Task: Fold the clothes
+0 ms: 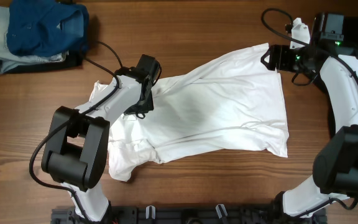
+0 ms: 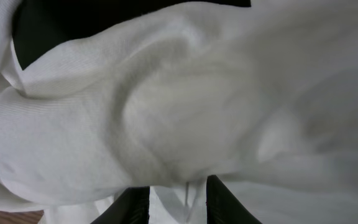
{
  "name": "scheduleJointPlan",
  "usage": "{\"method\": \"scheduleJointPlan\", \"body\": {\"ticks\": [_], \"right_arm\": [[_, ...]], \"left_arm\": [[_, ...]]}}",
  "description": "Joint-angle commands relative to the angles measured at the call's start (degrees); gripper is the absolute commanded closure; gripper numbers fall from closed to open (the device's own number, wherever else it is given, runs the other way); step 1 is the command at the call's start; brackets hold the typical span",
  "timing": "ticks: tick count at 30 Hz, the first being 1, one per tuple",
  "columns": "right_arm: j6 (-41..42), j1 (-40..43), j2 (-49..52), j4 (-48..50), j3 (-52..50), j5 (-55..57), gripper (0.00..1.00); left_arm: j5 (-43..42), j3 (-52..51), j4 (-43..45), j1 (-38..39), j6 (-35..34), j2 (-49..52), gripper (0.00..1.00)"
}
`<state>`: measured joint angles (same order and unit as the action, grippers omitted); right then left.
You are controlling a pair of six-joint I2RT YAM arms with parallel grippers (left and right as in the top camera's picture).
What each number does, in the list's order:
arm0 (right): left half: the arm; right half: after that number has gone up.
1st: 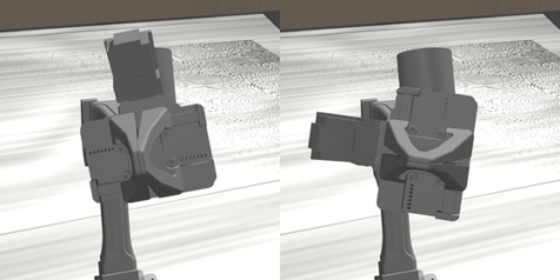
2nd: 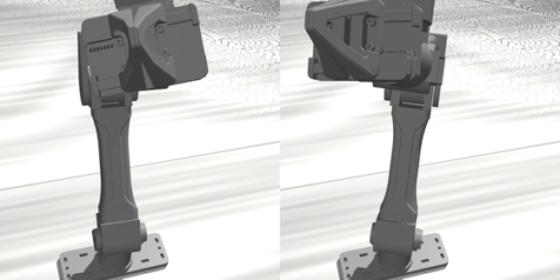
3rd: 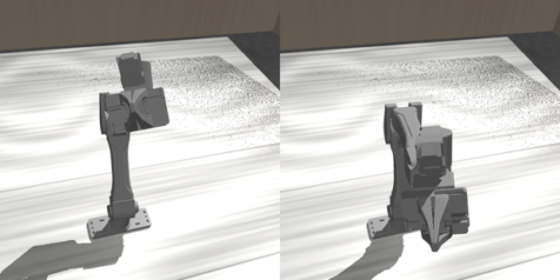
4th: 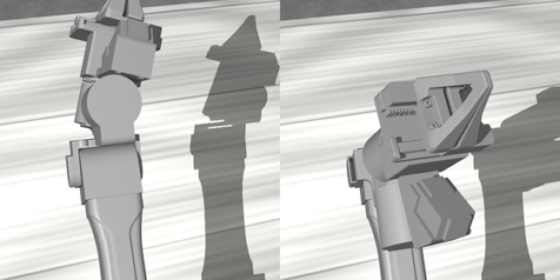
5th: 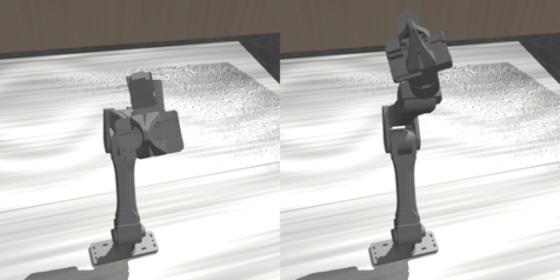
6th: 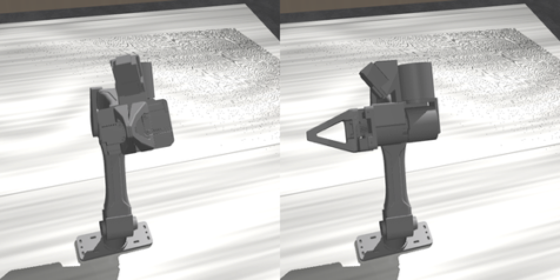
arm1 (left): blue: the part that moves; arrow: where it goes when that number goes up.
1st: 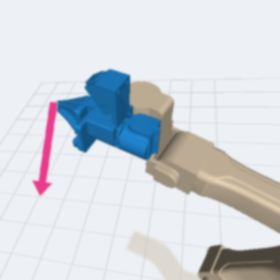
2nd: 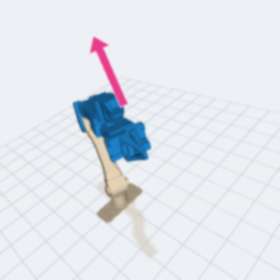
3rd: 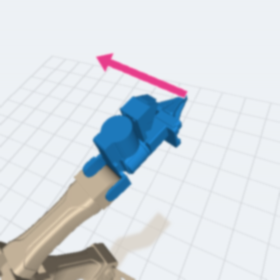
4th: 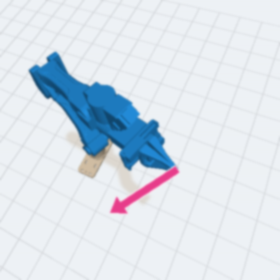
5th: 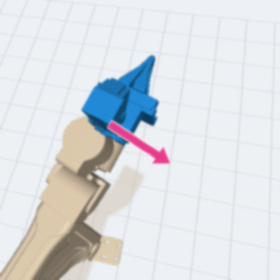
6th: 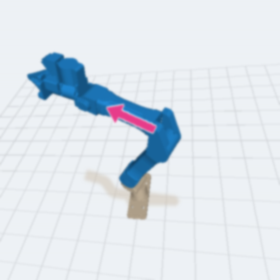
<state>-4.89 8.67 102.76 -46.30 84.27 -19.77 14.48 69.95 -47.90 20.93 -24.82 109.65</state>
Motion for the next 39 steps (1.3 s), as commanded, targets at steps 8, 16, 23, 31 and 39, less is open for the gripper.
{"method": "scheduleJointPlan", "body": {"ticks": [8,16,23,31,39], "right_arm": [[-1.14,-0.20,0.28,-0.22,1.14,-1.29,0.20],[-1.16,-0.20,0.28,-0.22,1.14,-1.29,0.20],[-1.16,-0.20,0.28,-0.22,1.11,-1.29,0.20],[-1.14,-0.20,0.28,-0.24,1.11,-1.29,0.20],[-1.14,-0.20,0.28,-0.20,1.14,-1.31,0.20]], "left_arm": [[-0.52,-0.63,0.33,-0.26,-1.18,-1.09,0.71],[-0.50,-0.66,0.37,-0.26,-1.18,-1.09,0.72],[-0.52,-1.03,0.39,-0.26,-1.25,-1.09,0.75],[-0.50,-2.69,1.62,-0.26,-1.40,-1.09,0.75],[2.62,-1.27,0.57,-0.28,-1.36,-1.57,0.96]]}}
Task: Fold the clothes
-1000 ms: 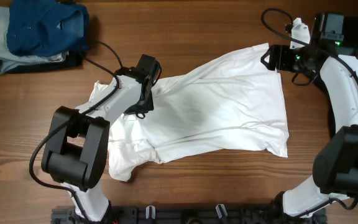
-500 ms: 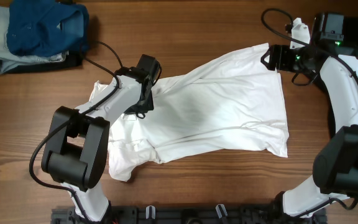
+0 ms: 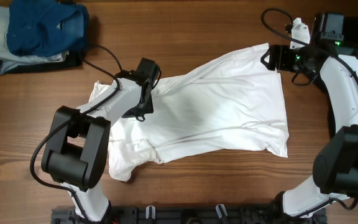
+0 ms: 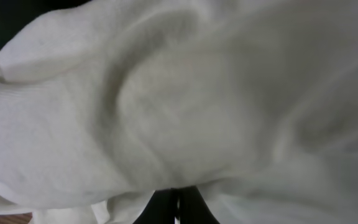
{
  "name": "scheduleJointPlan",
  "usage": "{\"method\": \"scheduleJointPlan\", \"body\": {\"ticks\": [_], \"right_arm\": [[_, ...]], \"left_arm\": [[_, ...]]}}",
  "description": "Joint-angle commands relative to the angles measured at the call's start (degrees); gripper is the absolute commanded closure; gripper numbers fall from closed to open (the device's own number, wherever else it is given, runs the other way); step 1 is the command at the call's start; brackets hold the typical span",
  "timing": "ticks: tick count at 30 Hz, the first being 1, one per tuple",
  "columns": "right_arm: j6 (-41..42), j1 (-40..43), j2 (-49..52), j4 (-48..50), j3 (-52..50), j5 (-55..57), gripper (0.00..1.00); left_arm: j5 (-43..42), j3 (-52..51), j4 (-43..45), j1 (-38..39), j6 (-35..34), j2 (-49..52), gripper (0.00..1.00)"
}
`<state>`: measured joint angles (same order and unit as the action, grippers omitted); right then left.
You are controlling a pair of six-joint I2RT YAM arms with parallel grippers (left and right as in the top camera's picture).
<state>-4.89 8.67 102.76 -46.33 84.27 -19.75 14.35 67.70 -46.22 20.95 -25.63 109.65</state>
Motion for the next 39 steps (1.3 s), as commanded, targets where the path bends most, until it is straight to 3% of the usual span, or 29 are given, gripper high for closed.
{"method": "scheduleJointPlan", "body": {"ticks": [1,8,14,23,30,39], "right_arm": [[-1.14,-0.20,0.28,-0.15,1.11,-1.33,0.20],[-1.14,-0.20,0.28,1.51,1.11,-1.16,0.20],[-1.16,-0.20,3.04,5.29,1.14,2.34,0.19],[-1.11,-0.20,15.96,17.62,1.14,3.02,0.19],[-0.22,-0.20,21.49,30.10,1.14,3.50,0.20],[0.63,-0.24,24.65,37.81,1.14,3.50,0.23]], "left_arm": [[3.34,1.81,-2.23,-0.31,-0.52,-1.97,0.96],[3.72,9.20,-9.35,-0.31,-0.37,-8.46,0.96],[3.74,9.90,-7.67,-0.31,-0.35,-14.99,0.96],[3.76,9.90,-6.99,-0.31,-0.35,-15.02,0.96],[3.74,9.90,-7.02,-0.28,-0.37,-15.04,0.96],[3.74,9.90,-7.41,-0.28,-0.37,-15.04,0.96]]}}
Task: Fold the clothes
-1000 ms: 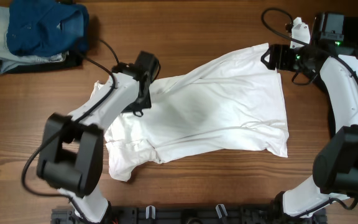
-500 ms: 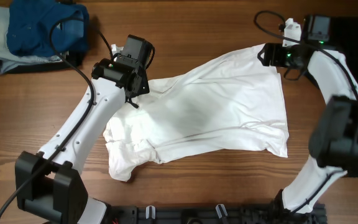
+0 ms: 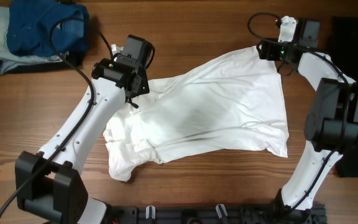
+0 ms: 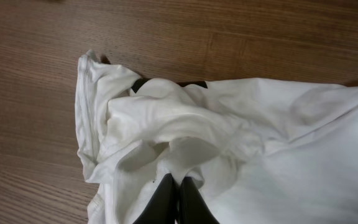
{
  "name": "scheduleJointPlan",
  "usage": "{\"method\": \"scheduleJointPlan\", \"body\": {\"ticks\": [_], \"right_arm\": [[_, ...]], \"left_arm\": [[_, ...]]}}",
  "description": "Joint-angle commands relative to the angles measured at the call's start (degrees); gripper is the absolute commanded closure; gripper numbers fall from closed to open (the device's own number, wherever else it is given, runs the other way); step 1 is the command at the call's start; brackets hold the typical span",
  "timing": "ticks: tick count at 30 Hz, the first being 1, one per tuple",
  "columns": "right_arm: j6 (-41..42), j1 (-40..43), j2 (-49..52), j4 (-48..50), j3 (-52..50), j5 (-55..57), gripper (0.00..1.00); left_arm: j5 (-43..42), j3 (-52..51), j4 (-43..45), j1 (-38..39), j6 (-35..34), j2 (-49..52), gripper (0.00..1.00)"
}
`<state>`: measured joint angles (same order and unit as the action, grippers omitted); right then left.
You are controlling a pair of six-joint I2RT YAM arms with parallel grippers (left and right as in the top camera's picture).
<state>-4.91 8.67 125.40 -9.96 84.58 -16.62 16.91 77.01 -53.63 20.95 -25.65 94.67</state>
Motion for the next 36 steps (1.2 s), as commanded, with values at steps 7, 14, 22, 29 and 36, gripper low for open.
{"method": "scheduleJointPlan", "body": {"ticks": [7,14,22,29,36], "right_arm": [[0.57,-1.20,4.57,3.08,0.83,0.28,0.24],[2.12,-2.71,5.97,1.31,0.83,0.76,0.73],[3.87,-2.69,4.57,-5.31,2.62,9.60,0.96],[3.52,-1.84,-3.80,-19.82,13.53,12.15,0.96],[1.90,0.70,-13.18,-30.32,17.75,10.95,0.96]], "left_arm": [[1.18,0.59,-0.02,-0.31,-0.35,-0.07,0.96],[1.20,0.59,0.00,-0.31,-0.35,-0.04,0.96],[2.08,0.59,0.68,-0.50,-0.33,-0.07,0.96],[2.43,3.72,2.36,-5.05,0.94,-0.46,0.96],[1.33,11.26,3.67,-10.58,4.94,-1.18,0.96]]}}
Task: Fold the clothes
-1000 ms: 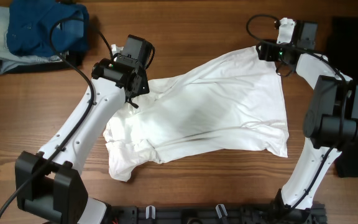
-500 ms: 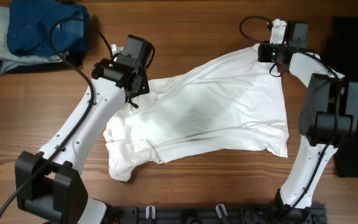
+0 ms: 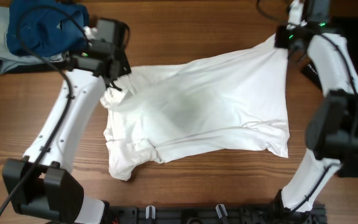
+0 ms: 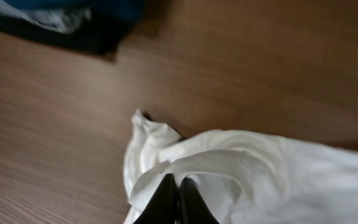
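Note:
A white shirt [image 3: 210, 106] lies spread across the wooden table [image 3: 185, 25], its lower left part still crumpled. My left gripper [image 3: 117, 74] is shut on the shirt's upper left corner. In the left wrist view the black fingertips [image 4: 168, 186] press together on a fold of the white fabric [image 4: 260, 168], which hangs a little above the wood. My right gripper [image 3: 283, 39] is at the shirt's upper right corner, and the cloth is drawn up to it in a point. The shirt's top edge runs taut between the two grippers.
A pile of folded clothes [image 3: 36, 28], blue denim on top, sits at the back left corner, close behind my left gripper; its edge shows in the left wrist view [image 4: 61, 15]. A dark object [image 3: 353, 28] lies at the back right edge.
My left gripper has moved left and toward the back with the shirt corner. My right gripper has moved back and slightly right. The shirt's top edge is now stretched wider.
My left gripper stood open on the crumpled left part of the shirt, then shut on a fold there. It then held that fold farther back. The right gripper stayed at the upper right corner throughout. Now both corners are pulled apart.

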{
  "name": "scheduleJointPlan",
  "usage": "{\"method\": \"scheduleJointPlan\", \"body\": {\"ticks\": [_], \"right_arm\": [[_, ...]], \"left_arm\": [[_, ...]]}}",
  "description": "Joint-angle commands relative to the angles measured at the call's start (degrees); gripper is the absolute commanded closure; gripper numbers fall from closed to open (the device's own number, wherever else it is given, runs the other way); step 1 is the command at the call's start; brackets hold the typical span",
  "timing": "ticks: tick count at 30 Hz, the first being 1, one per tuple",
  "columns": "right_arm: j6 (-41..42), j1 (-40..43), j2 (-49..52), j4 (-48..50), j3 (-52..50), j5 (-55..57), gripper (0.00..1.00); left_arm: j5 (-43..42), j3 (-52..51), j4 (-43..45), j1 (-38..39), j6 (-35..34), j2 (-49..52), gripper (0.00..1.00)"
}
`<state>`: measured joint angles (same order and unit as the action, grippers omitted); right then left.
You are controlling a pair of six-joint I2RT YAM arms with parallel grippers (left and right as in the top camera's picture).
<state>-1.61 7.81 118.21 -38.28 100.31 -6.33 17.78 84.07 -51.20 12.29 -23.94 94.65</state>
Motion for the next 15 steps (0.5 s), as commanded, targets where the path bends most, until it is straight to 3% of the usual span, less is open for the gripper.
{"method": "scheduleJointPlan", "body": {"ticks": [1,11,15], "right_arm": [[-1.66,1.68,-6.69,-2.51,2.01,0.55,0.96],[-3.17,2.08,-11.58,-6.45,2.01,0.74,0.96],[-3.72,2.08,-11.61,-3.96,2.01,0.76,0.96]], "left_arm": [[0.04,4.59,1.84,-1.99,3.87,-1.16,0.96],[-0.35,6.69,7.15,-1.66,6.95,-2.49,0.96],[-0.35,8.94,13.42,-1.66,8.81,-3.17,0.96]]}}
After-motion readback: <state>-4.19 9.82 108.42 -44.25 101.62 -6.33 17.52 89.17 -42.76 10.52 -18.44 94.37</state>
